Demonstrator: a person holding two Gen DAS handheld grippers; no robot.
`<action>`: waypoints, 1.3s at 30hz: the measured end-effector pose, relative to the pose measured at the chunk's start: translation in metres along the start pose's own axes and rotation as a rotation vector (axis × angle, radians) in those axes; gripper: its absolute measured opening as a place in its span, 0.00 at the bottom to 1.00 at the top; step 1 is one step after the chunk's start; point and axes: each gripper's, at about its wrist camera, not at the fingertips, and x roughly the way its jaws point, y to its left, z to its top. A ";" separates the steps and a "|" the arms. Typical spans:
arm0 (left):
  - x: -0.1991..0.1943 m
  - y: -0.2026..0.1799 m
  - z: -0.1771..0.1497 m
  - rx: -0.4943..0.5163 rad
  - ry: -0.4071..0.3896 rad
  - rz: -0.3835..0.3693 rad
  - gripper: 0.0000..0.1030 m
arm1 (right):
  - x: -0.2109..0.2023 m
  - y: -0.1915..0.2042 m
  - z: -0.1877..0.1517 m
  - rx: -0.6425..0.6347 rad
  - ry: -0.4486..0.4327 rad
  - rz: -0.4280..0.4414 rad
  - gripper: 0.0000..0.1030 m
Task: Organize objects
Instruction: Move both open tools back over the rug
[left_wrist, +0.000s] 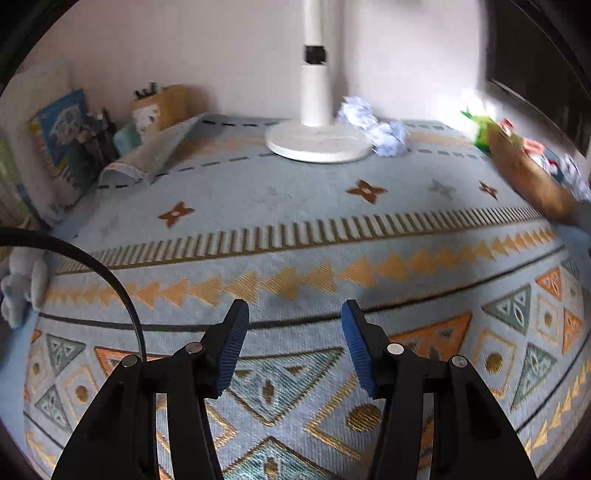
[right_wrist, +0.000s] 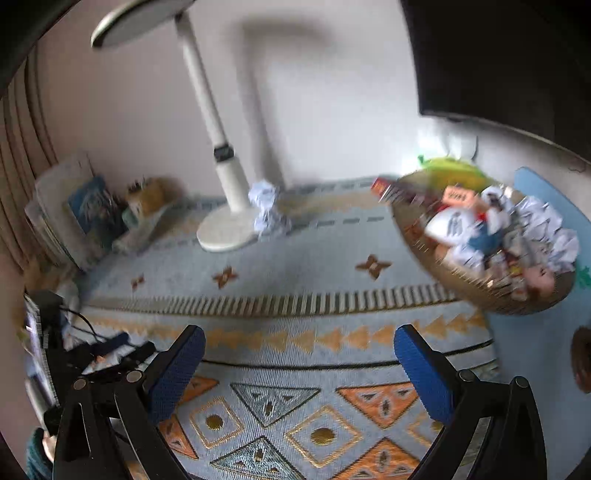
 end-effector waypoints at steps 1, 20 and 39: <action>0.000 -0.001 0.001 0.003 0.007 -0.010 0.48 | 0.008 0.002 -0.005 -0.003 0.007 -0.005 0.99; 0.008 -0.002 0.001 0.007 0.059 -0.078 0.76 | 0.066 -0.028 -0.031 0.127 0.138 -0.088 0.99; 0.016 -0.003 0.006 0.006 0.095 -0.073 1.00 | 0.077 -0.002 -0.035 -0.045 0.234 -0.214 1.00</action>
